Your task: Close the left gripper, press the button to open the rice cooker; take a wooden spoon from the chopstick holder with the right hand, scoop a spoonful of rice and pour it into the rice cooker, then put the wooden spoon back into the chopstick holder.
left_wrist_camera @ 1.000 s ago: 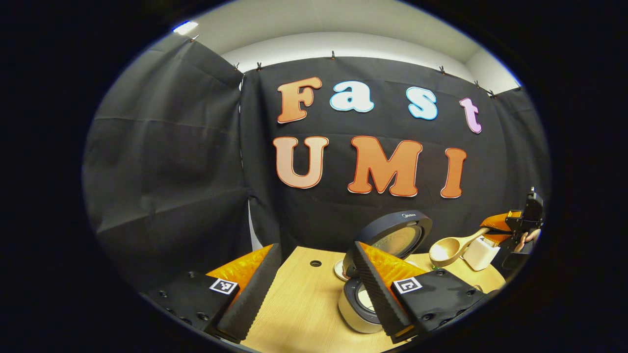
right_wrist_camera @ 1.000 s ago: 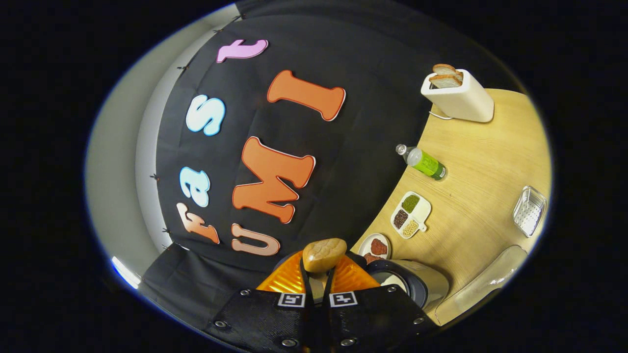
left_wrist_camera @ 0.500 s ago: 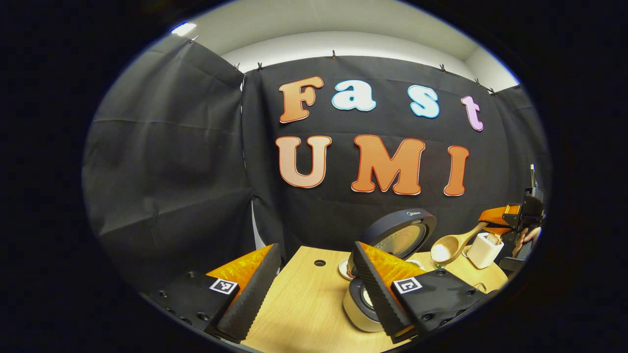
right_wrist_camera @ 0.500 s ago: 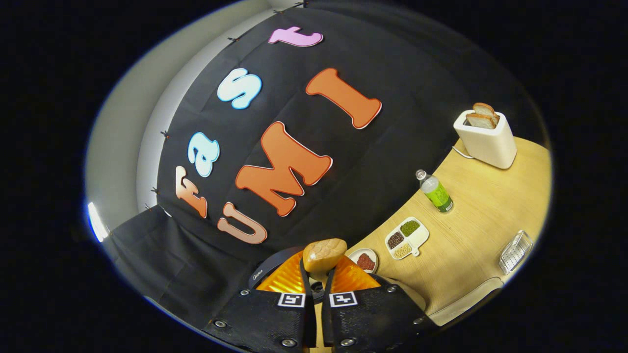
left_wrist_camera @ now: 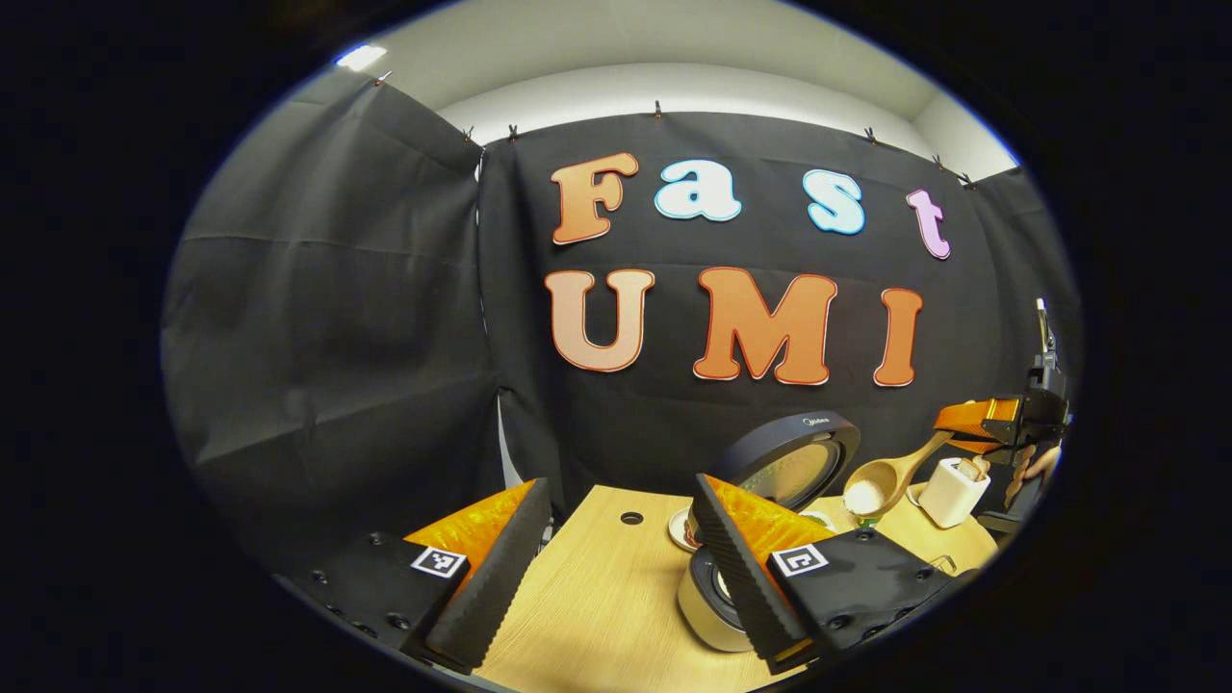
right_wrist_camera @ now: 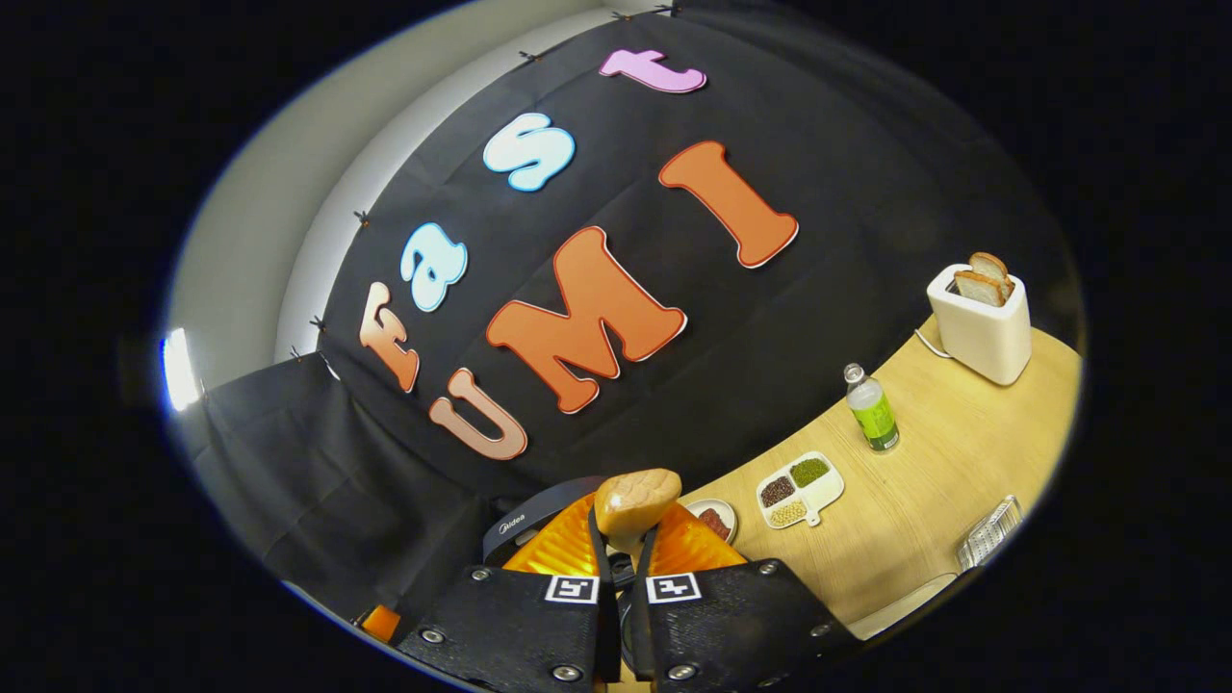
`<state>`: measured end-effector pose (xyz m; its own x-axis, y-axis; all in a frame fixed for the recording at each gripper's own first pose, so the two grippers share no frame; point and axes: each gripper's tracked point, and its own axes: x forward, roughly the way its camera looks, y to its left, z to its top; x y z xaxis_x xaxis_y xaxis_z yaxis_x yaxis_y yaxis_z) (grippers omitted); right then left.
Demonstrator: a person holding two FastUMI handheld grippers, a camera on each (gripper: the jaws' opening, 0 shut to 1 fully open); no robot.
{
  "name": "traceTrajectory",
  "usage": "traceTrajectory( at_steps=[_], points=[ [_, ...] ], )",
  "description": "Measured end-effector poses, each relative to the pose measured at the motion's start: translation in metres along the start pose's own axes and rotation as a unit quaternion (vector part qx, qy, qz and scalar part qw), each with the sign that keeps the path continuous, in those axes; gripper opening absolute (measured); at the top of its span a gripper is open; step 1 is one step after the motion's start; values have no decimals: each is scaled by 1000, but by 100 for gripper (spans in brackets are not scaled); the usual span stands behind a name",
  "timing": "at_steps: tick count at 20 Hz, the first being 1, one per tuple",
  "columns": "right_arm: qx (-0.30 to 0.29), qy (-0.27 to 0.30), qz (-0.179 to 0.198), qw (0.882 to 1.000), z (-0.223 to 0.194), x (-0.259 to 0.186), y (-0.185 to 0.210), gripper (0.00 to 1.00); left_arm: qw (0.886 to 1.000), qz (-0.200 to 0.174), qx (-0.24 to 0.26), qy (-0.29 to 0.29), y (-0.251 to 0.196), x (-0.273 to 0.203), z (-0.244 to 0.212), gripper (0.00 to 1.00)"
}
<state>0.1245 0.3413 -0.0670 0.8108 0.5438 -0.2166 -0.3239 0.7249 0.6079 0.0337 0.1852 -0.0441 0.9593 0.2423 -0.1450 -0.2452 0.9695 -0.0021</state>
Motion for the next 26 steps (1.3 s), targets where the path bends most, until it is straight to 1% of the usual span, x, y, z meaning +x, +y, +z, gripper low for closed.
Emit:
traceTrajectory(
  at_steps=[7,15,20,21,22,25,26],
  points=[
    [-47,0,6,999,-4,1,14,4,1000,0,0,-2,2,0,1,98],
    [-100,-5,9,995,-4,7,25,4,1000,0,-2,0,4,2,-2,97],
    [-150,-2,14,989,-11,9,30,4,1000,2,-5,4,8,4,-7,97],
    [-159,-2,13,987,-13,10,31,4,1000,2,-5,5,8,5,-8,99],
    [-166,-3,12,986,-14,11,31,4,1000,3,-5,6,8,6,-8,97],
    [-193,-6,13,981,-17,13,34,4,1000,4,-4,8,10,7,-11,97],
    [-200,-6,16,980,-18,14,36,4,1000,5,-4,8,11,8,-11,99]
  ],
)
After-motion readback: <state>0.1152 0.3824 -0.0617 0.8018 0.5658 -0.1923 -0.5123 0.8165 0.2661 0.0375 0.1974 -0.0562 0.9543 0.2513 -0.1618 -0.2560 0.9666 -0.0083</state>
